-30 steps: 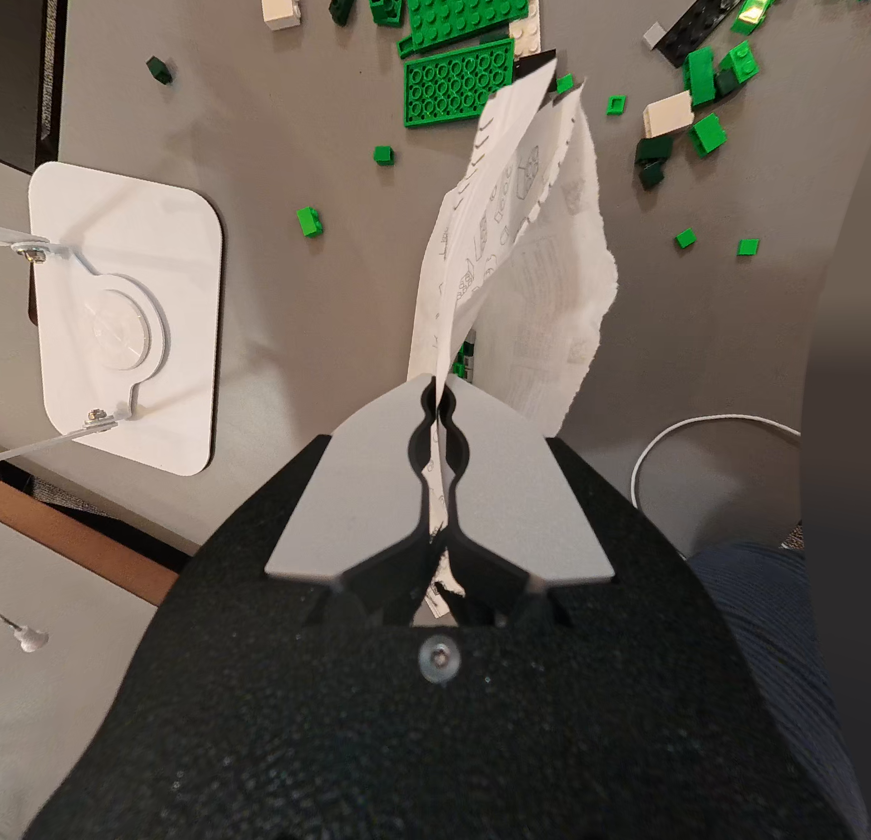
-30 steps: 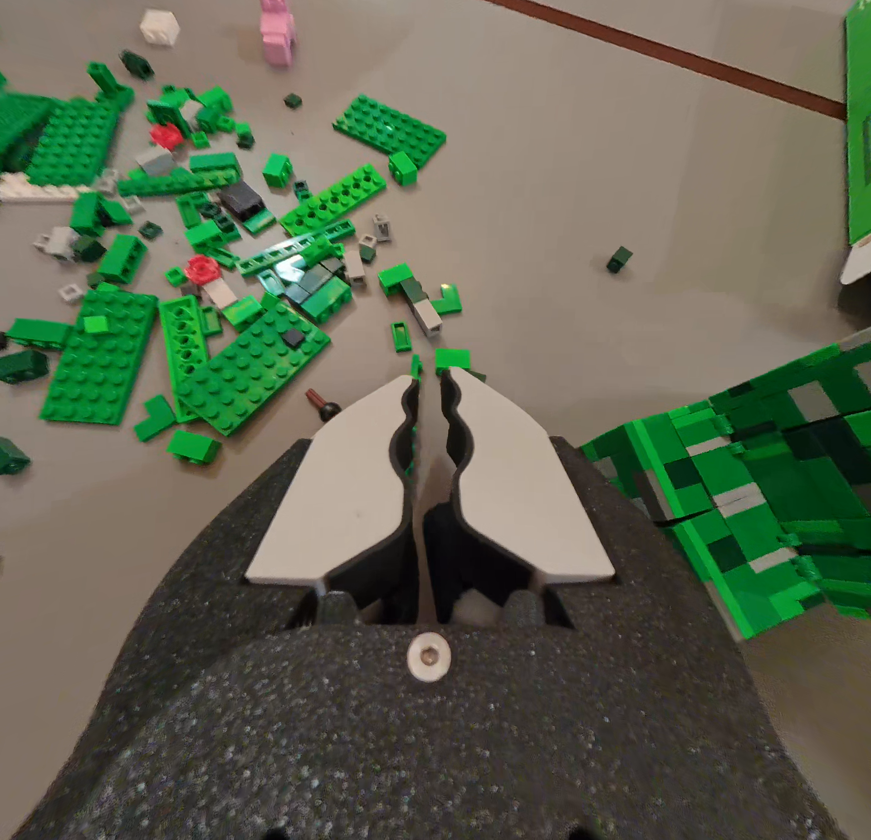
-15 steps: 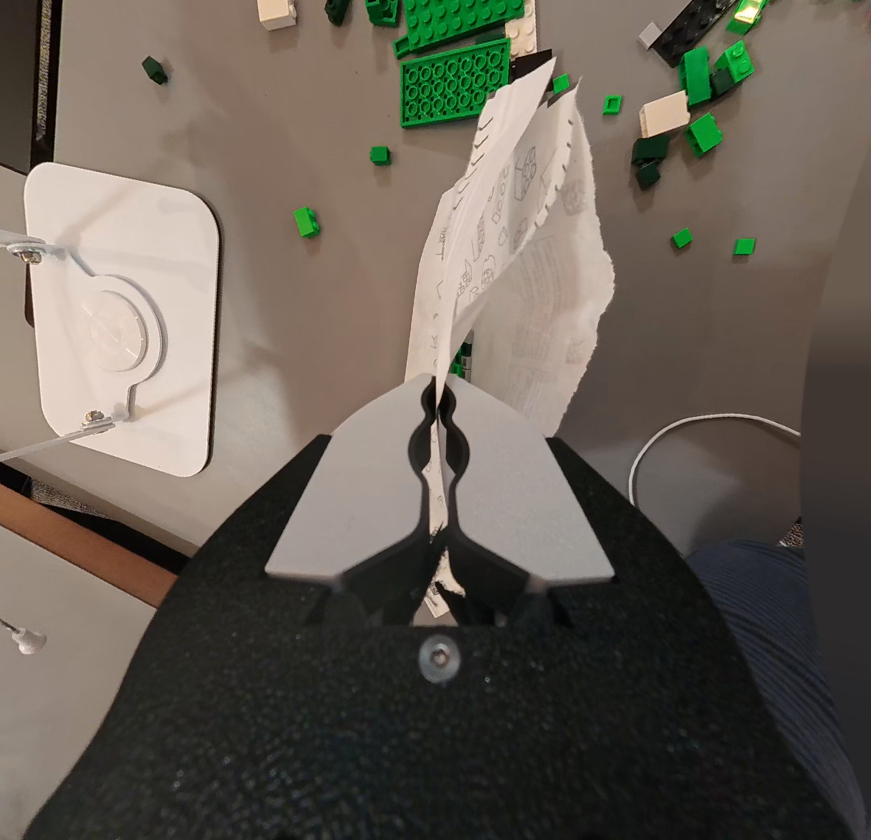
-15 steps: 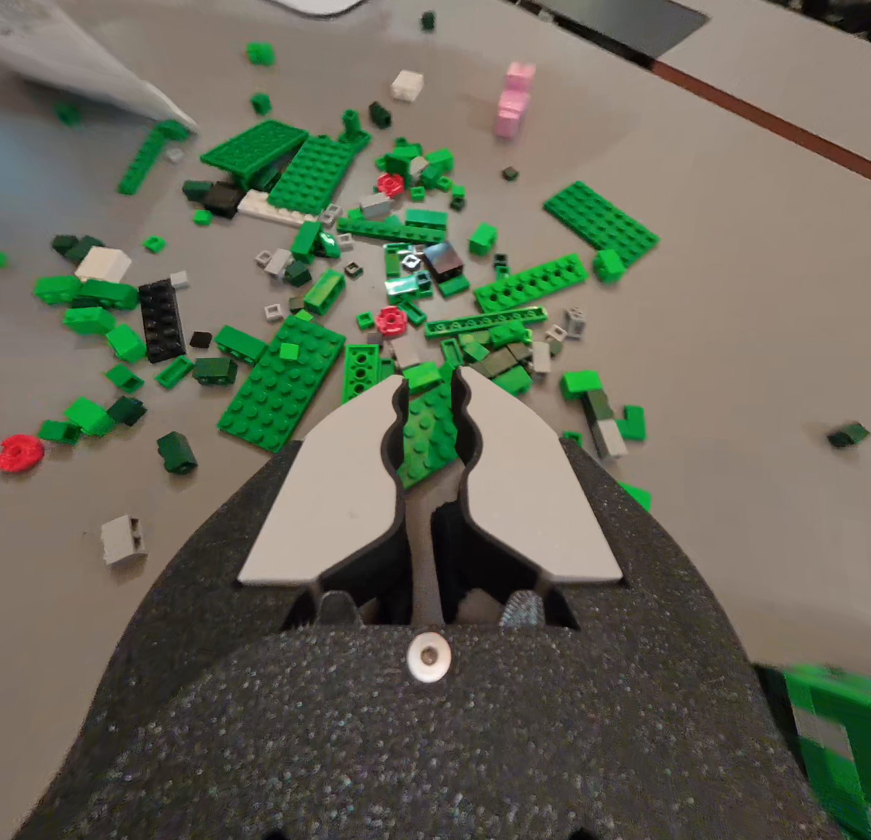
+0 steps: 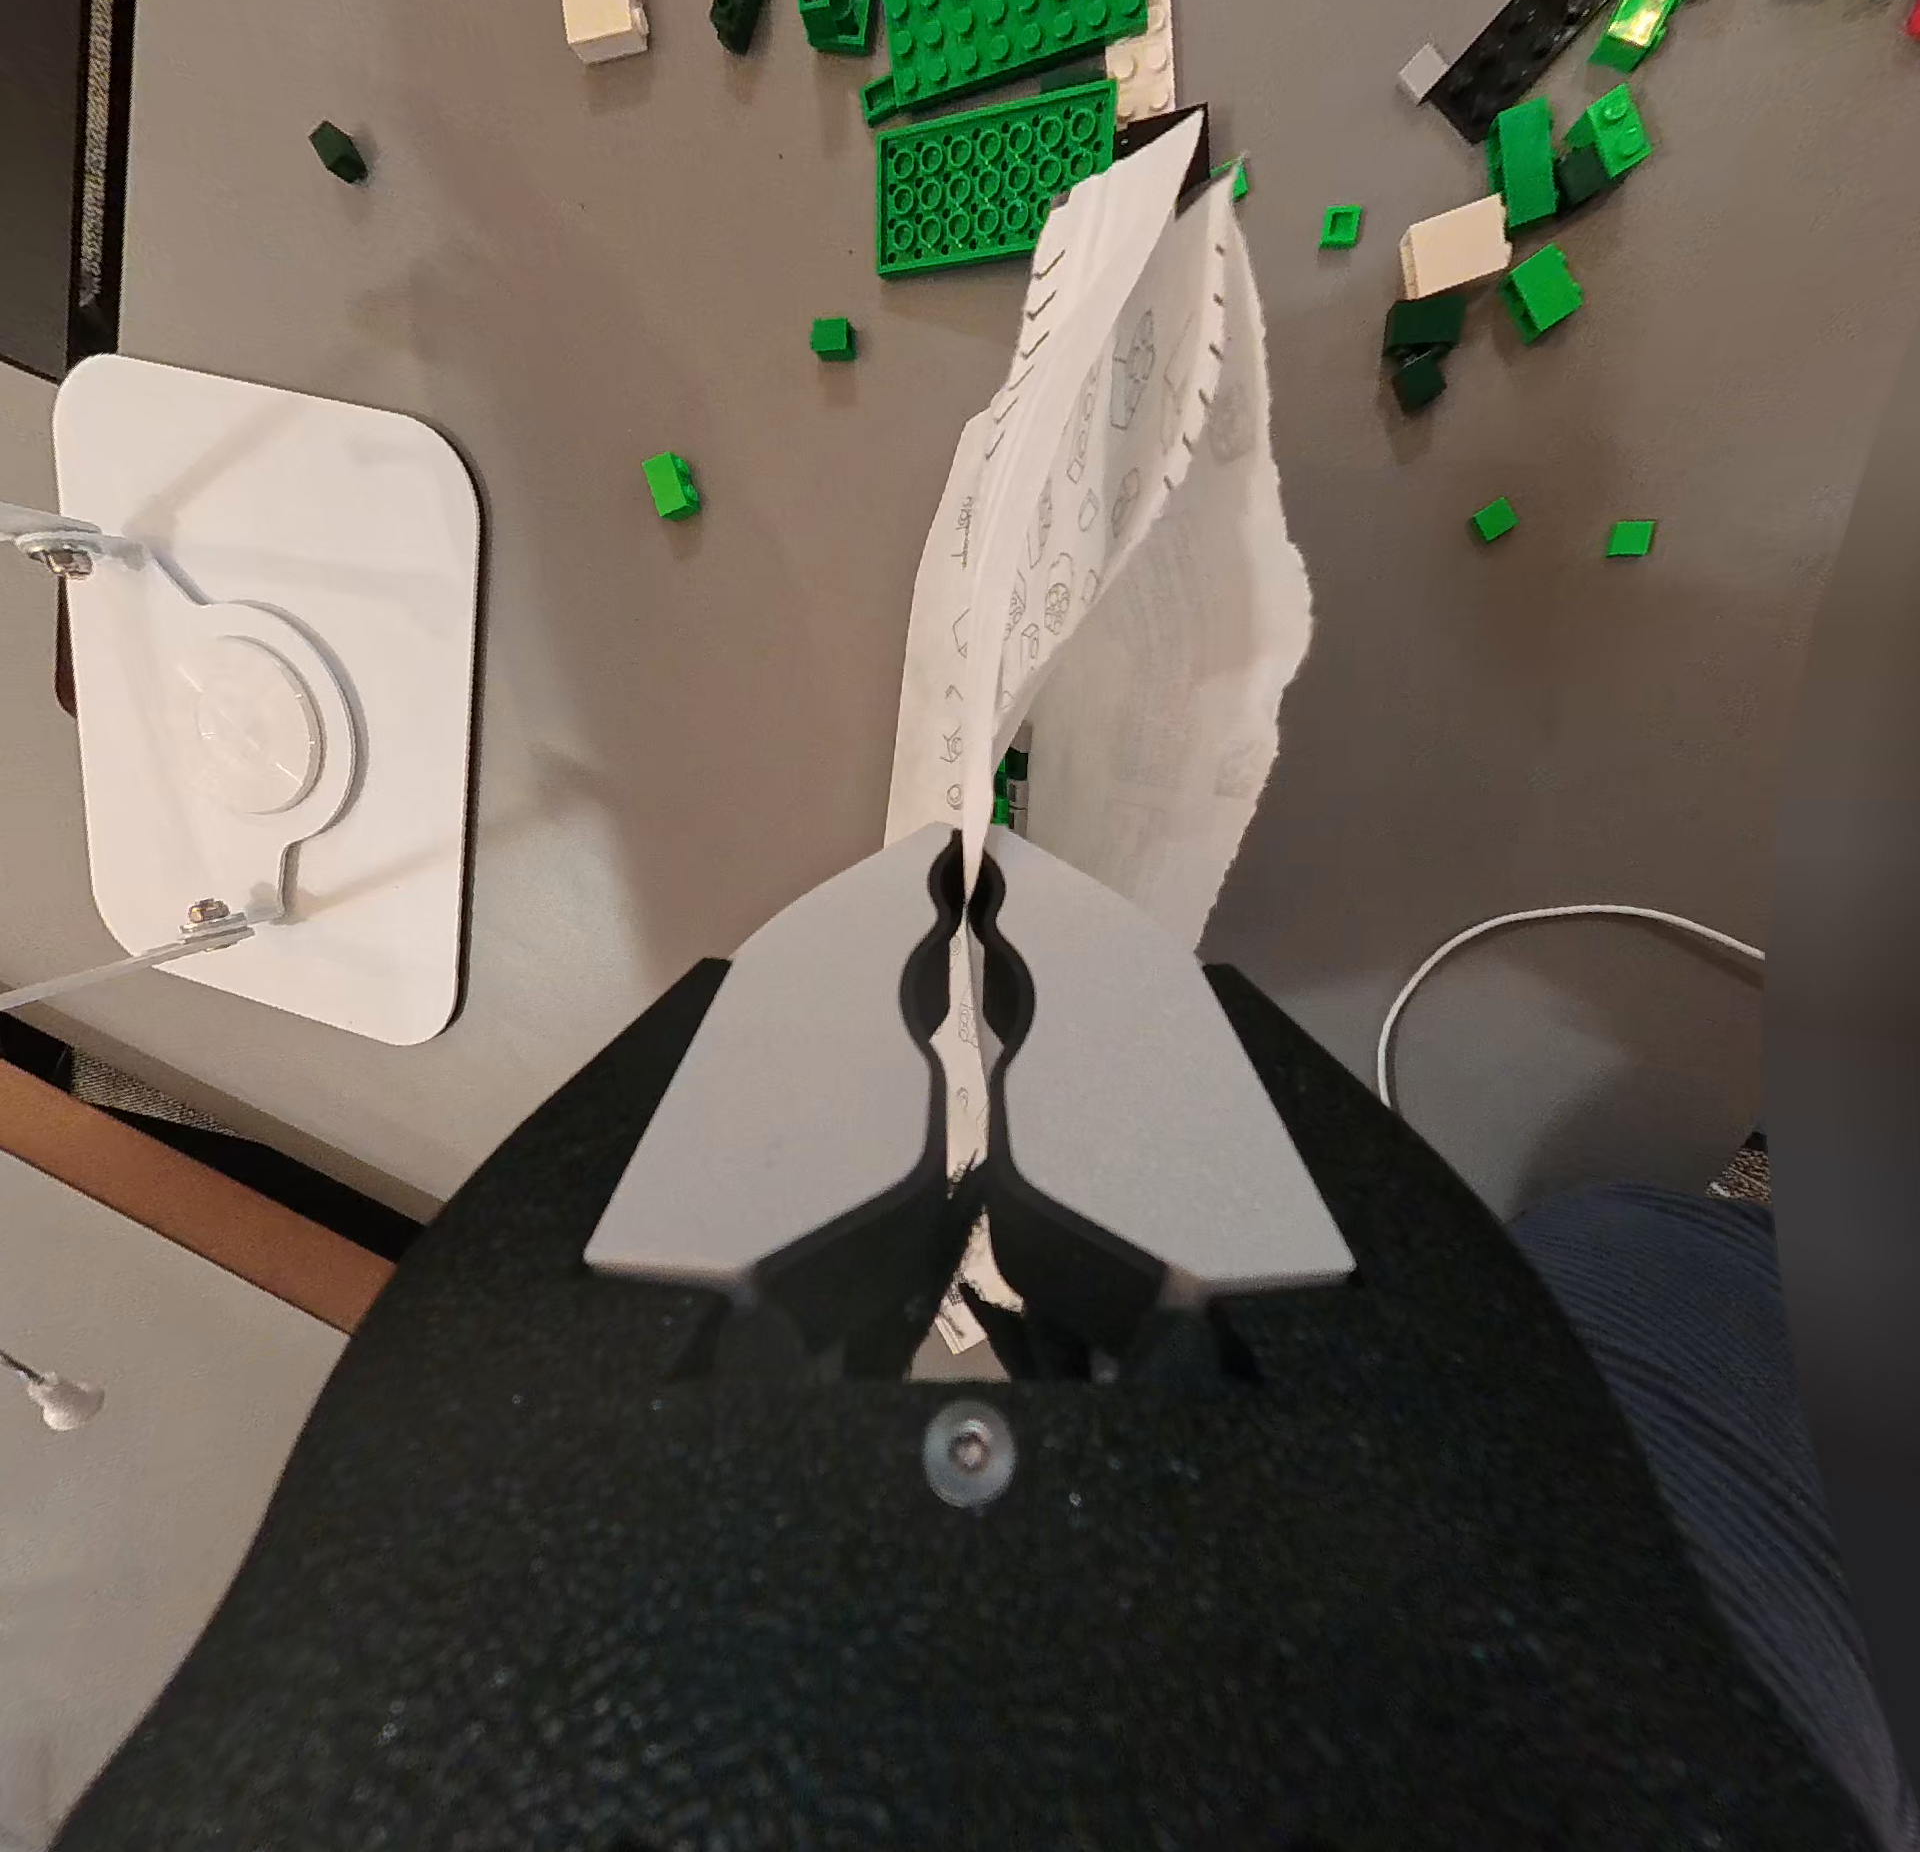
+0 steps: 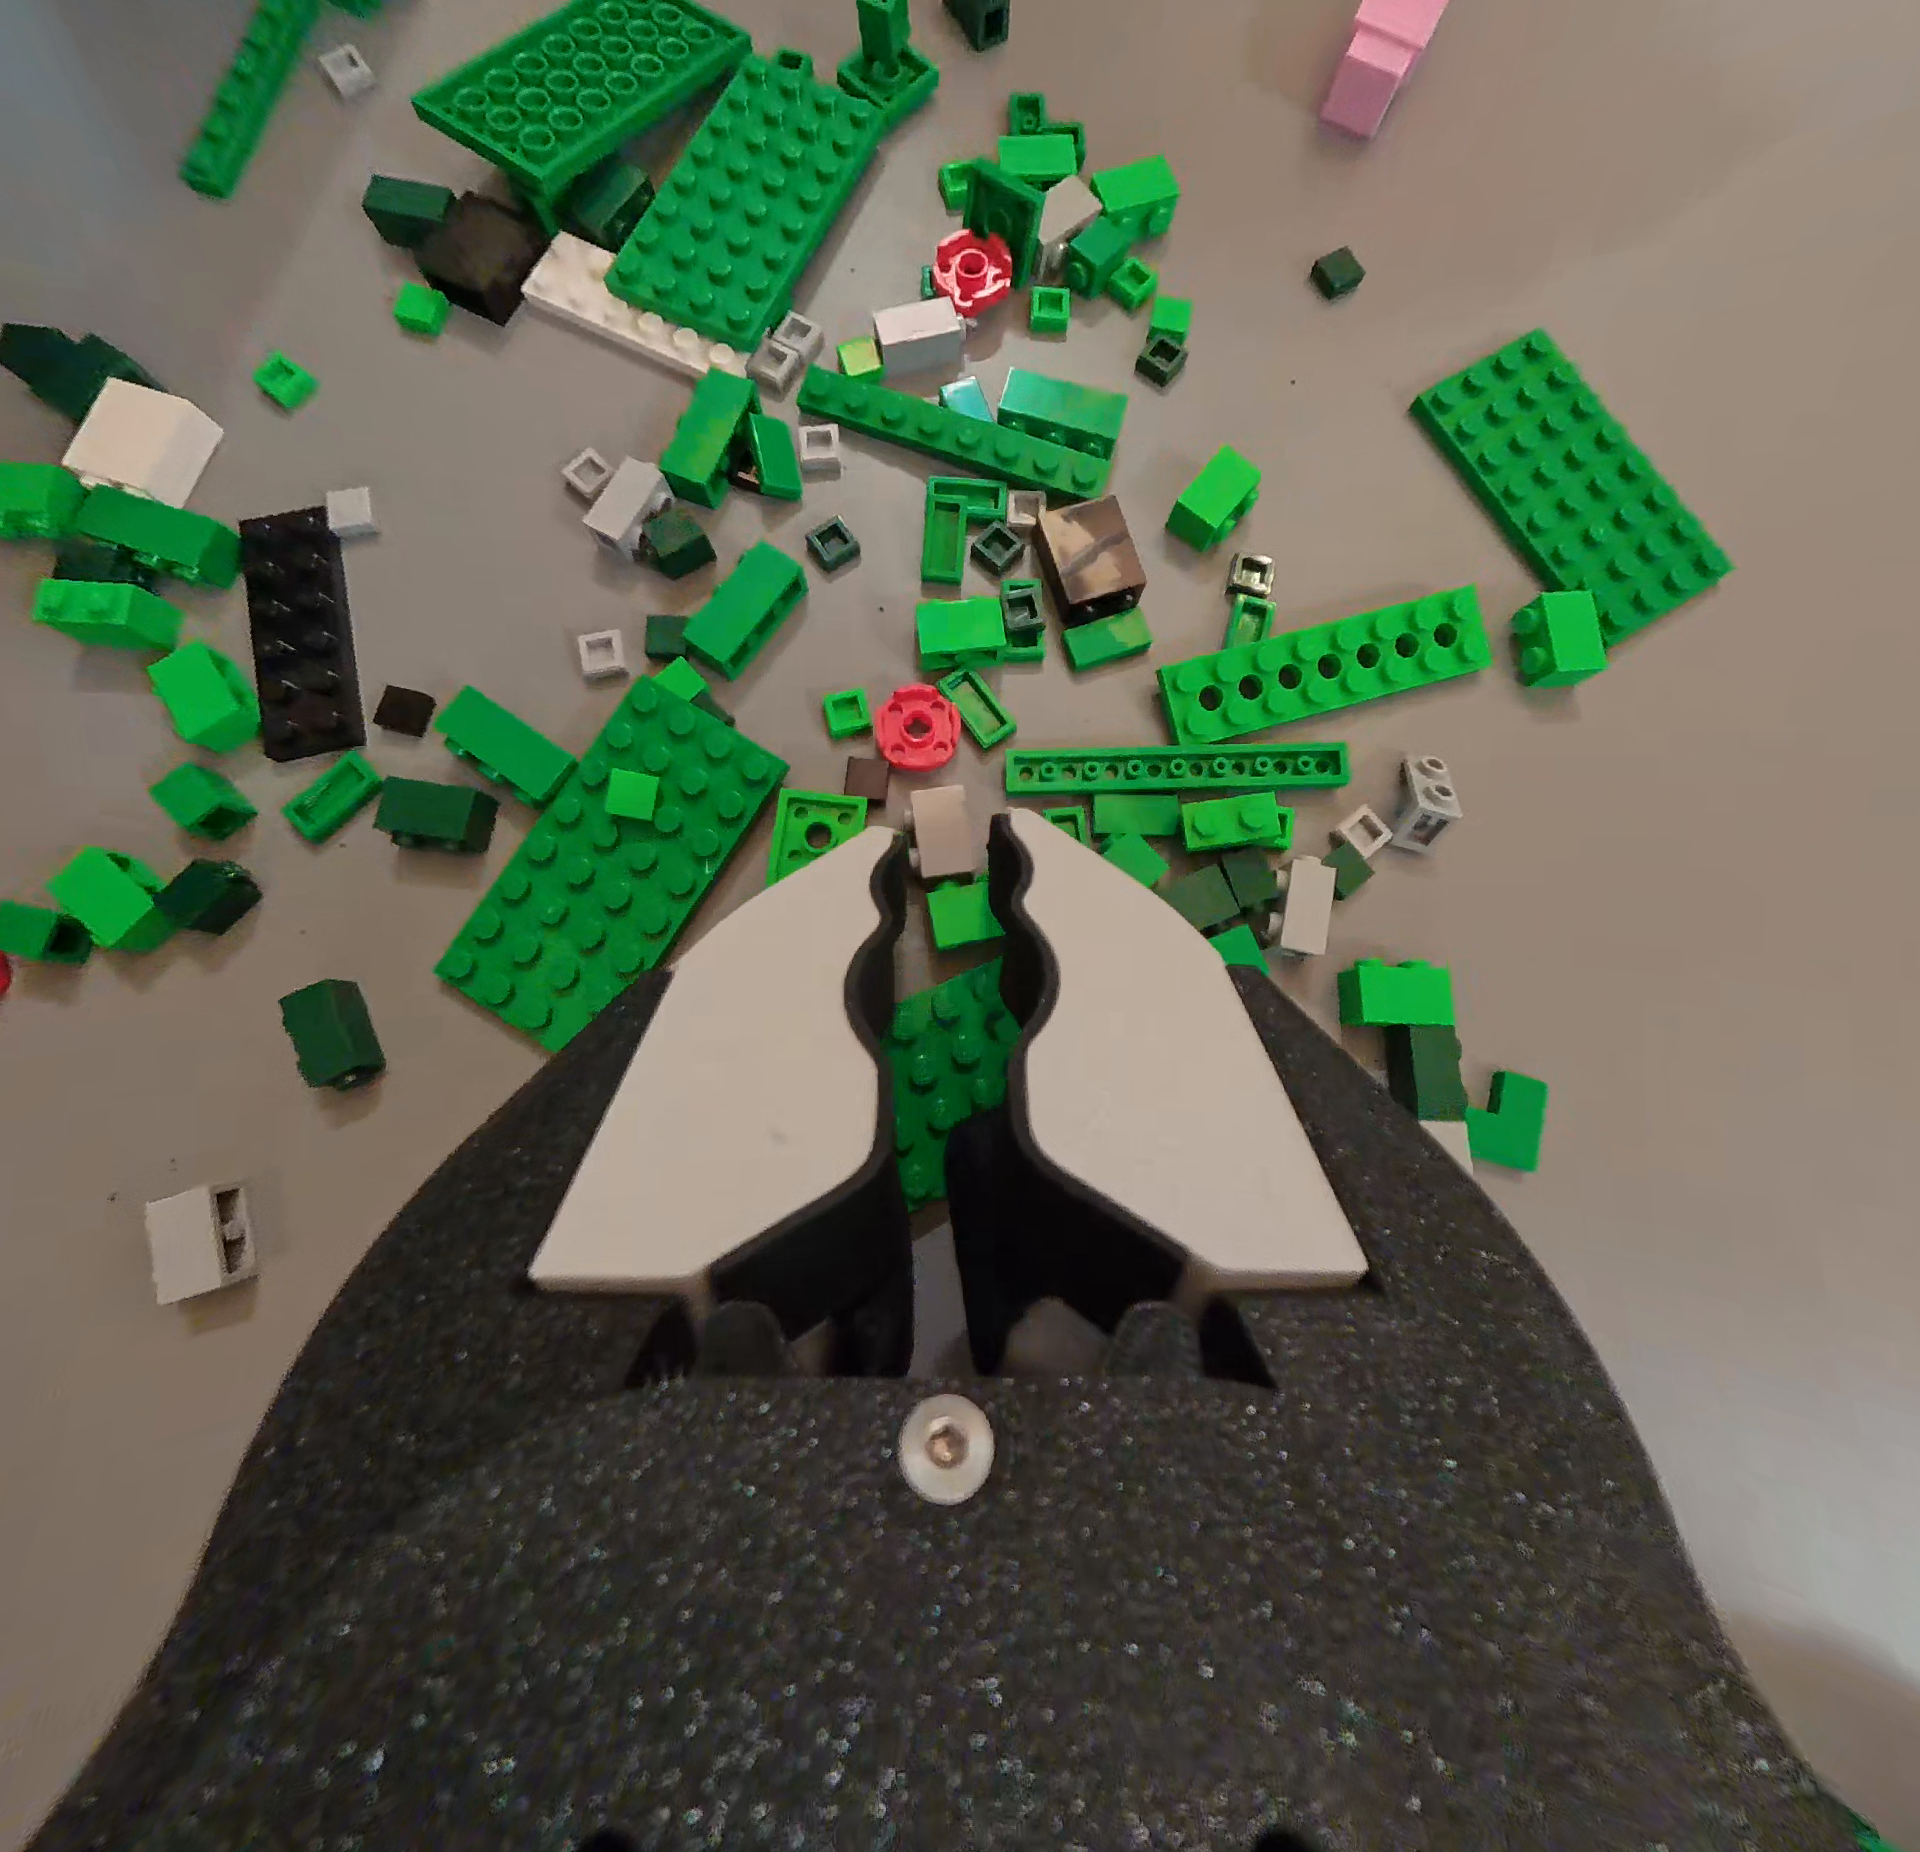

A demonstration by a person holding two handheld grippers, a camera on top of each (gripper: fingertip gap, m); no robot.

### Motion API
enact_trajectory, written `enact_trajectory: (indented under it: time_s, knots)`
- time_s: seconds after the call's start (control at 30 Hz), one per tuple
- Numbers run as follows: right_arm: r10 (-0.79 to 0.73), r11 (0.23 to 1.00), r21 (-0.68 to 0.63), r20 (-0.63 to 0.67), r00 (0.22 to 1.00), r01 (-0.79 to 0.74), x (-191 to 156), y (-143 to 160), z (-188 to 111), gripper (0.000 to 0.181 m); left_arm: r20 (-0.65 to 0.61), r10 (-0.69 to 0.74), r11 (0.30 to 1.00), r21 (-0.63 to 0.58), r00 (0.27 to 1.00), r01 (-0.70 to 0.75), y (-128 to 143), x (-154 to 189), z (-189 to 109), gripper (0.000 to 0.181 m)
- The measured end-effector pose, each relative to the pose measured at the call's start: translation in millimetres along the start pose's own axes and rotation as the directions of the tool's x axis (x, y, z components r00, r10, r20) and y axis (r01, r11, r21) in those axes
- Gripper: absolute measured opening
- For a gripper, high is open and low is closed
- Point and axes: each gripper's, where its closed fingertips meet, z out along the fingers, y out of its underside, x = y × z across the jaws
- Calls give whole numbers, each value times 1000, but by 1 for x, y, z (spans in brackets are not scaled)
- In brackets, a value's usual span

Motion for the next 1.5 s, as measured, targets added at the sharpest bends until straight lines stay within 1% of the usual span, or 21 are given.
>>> enact_trajectory:
  time_s: [0.2,0.33,0.4,0.43,0.5,0.57,0.63,0.7,0.73,0.8,0.87,0.93,1.0,1.13,1.3,1.4,1.5]
  knots:
    - [-1,999,-51,36,999,3,-1,-2,1,11,-4,0,1000,4,1000,0,0,0,0,0]
    - [-45,999,17,27,999,45,-8,-27,-7,11,-6,-4,1000,8,1000,4,0,-1,0,0]
    - [-92,992,89,37,995,88,-22,-53,-14,11,-5,-3,1000,8,1000,3,0,-1,0,0]
    - [-125,981,153,54,991,116,-35,-75,-19,11,-3,-3,1000,8,1000,3,0,-2,1,0]
    - [-234,933,305,104,967,193,-76,-126,-29,11,4,-3,1000,6,1000,3,-1,-3,1,0]
    - [-385,858,407,106,917,313,-119,-171,-33,11,16,-7,1000,-1,1000,7,-1,-6,2,0]
    - [-532,767,451,47,846,457,-155,-205,-27,11,35,-17,1000,-8,999,17,0,-9,2,0]
    - [-648,683,456,19,762,570,-186,-226,-14,11,43,-13,1000,-10,999,14,0,-10,1,0]
    - [-684,656,448,11,730,608,-197,-233,-6,11,46,-14,1000,-10,999,14,0,-10,1,0]
    - [-730,625,392,-13,684,675,-205,-239,12,11,49,-12,1000,-9,999,12,0,-10,1,0]
    - [-756,614,313,-28,653,724,-202,-236,30,11,52,-16,1000,-6,999,16,1,-11,0,0]
    - [-764,619,268,-14,646,738,-200,-231,40,11,51,-19,1000,-2,999,19,1,-11,-1,0]
    - [-764,623,269,9,645,735,-201,-227,45,16,50,-21,1000,-1,999,22,1,-12,0,0]
    - [-748,648,260,40,662,716,-199,-226,47,22,49,-16,1000,-13,999,17,0,-11,2,0]
    - [-761,632,258,30,648,731,-200,-225,46,22,52,-8,1000,-23,999,9,0,-10,2,0]
    - [-758,633,269,25,652,726,-198,-227,41,21,52,-13,1000,-19,999,14,0,-10,1,0]
    - [-743,642,289,4,669,711,-192,-230,26,20,51,-19,1000,-15,999,19,1,-11,1,0]
